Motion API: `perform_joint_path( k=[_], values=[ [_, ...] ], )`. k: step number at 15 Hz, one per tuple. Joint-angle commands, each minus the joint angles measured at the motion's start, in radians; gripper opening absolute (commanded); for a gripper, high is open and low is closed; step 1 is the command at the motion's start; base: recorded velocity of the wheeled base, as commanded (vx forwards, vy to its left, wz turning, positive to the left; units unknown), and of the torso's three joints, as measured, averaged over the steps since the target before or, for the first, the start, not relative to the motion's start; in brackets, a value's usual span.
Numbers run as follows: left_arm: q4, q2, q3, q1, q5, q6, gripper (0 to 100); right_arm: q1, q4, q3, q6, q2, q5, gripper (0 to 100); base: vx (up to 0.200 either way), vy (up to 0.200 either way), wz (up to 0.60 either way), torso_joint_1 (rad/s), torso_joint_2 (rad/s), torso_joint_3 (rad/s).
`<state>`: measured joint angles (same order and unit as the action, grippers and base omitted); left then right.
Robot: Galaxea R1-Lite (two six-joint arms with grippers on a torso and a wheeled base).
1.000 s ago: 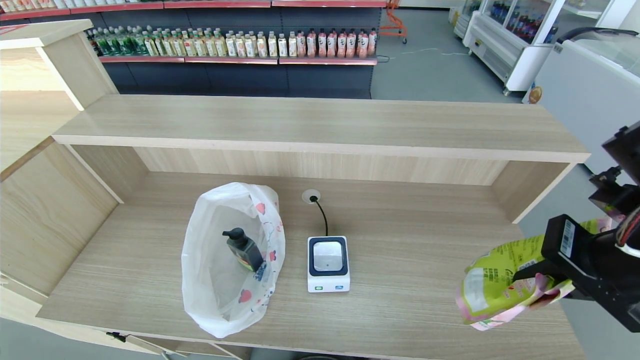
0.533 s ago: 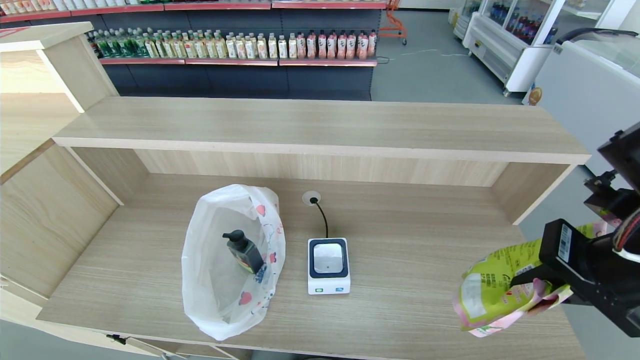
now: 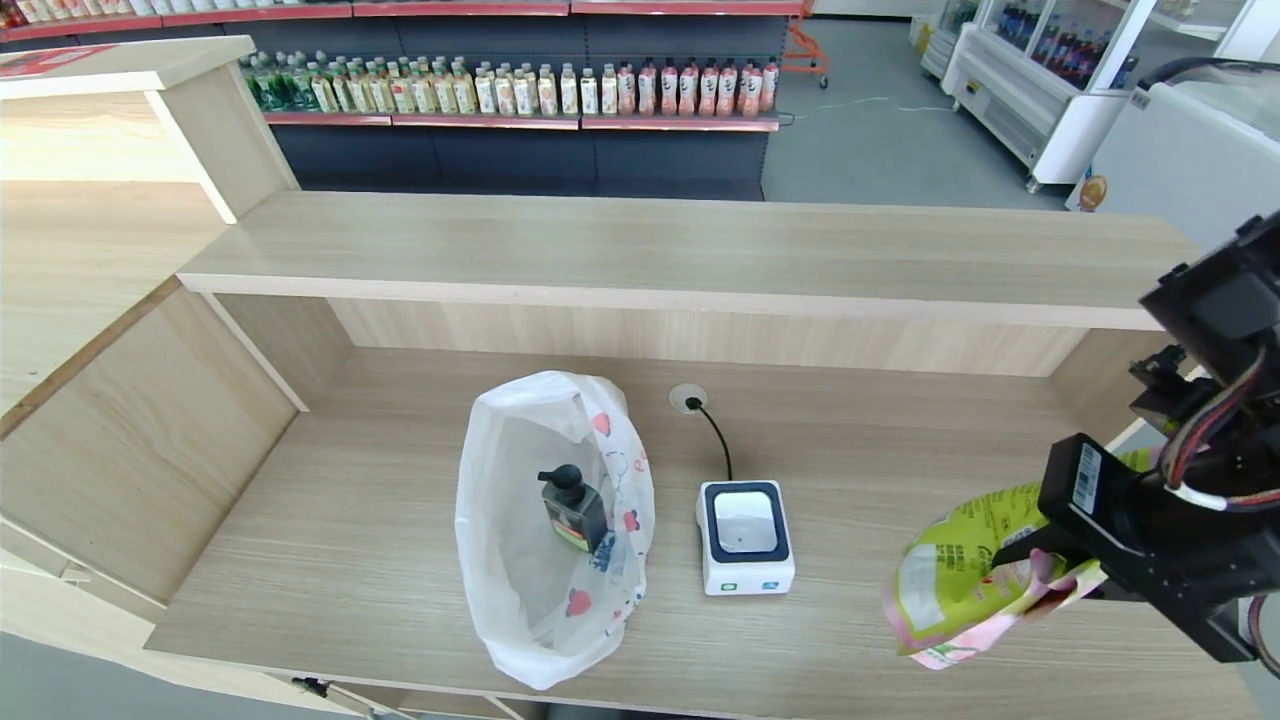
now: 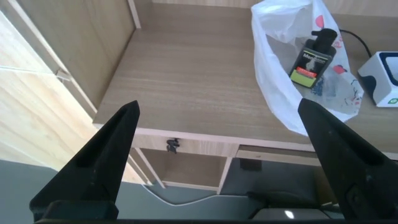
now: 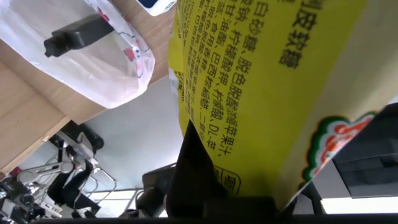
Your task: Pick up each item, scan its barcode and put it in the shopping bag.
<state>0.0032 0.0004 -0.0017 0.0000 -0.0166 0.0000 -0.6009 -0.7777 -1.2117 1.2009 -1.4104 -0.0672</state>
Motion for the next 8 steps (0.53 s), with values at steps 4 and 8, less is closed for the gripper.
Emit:
perform_joint_path(
  k=[4,8],
  values=[
    [0.000,0.000,0.000,0.000,0.000,0.003,100,0.013,-0.002,-0.097,0.055,-0.160,-0.008,0,0.000,0.150,0.00,-0.001,0.00,0.002],
    [0.000,0.000,0.000,0.000,0.000,0.002,100,0.036,-0.005,-0.154,0.118,-0.282,-0.009,0,0.000,0.000,0.00,0.000,0.00,0.000]
  ],
)
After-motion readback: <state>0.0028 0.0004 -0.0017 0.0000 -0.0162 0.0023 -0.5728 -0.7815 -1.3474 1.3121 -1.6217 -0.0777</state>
